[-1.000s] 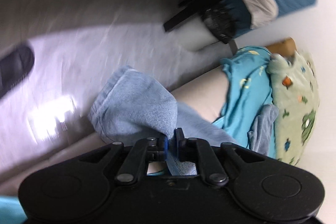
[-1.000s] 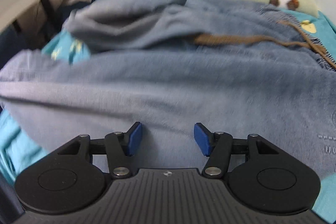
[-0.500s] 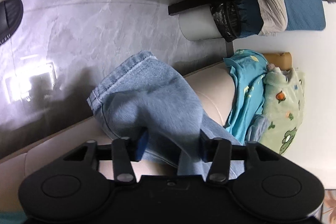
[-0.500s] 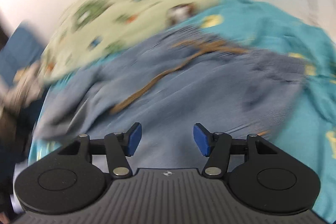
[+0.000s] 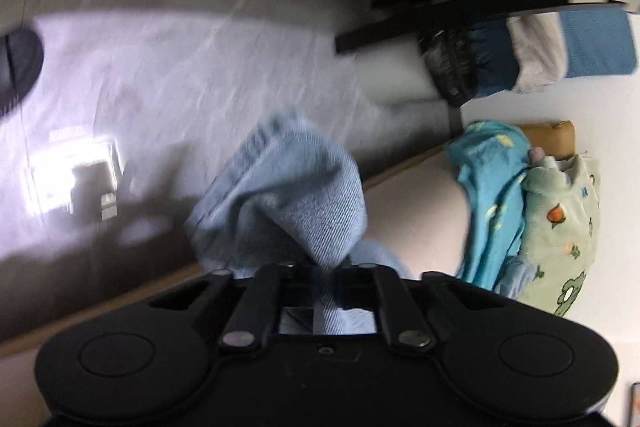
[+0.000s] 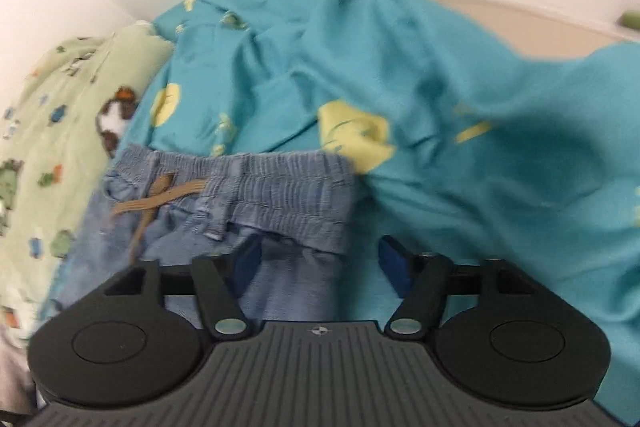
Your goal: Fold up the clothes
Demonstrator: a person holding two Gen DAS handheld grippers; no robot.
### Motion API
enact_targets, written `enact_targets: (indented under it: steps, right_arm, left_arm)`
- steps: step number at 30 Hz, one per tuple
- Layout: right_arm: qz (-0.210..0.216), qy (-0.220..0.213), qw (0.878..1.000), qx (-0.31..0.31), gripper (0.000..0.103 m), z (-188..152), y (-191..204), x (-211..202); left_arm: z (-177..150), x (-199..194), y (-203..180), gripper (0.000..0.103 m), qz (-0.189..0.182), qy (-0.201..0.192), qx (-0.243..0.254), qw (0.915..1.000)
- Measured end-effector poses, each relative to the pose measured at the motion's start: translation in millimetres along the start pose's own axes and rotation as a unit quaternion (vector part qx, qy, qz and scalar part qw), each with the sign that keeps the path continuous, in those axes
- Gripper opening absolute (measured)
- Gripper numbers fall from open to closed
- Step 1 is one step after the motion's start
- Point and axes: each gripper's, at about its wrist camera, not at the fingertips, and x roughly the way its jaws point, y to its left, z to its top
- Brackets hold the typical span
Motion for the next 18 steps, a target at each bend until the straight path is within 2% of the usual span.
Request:
enact_targets:
  steps: [2, 4, 7, 12, 15, 18]
  right_arm:
    - [-0.001, -0.014, 1.0, -0.005, 0.02, 2.1, 5.4, -2.5]
    - [0.012, -0.033, 0.999, -0.001, 0.019, 7.0, 14.7, -12.8]
    - [0.048, -0.056, 0.997, -0.028, 0.018, 26.3, 43.5, -34.7]
    - [0.113, -0.093, 0.987, -0.062, 0.017, 60.1, 106.6, -81.7]
    - [0.128, -0.129, 0.979, -0.092, 0.017, 69.9, 125.5, -99.2]
    - [0.135, -0.138, 0.978, -0.078, 0.017, 67.8, 101.5, -97.6]
  left_arm:
    - [4.0, -12.9, -20.0, 0.003, 0.0, -0.011, 0.021, 0.9997]
    - [8.0, -28.3, -44.1, 0.003, -0.014, -0.016, 0.039, 0.999]
    - [14.3, -50.3, -79.1, 0.003, -0.038, -0.019, 0.045, 0.9981]
    - [18.7, -68.6, -118.9, 0.003, -0.038, -0.027, 0.053, 0.9975]
    - [11.2, -70.1, -105.1, 0.003, -0.062, -0.019, 0.049, 0.9967]
    - [2.5, -65.1, -68.5, 0.003, -0.071, -0.003, 0.048, 0.9963]
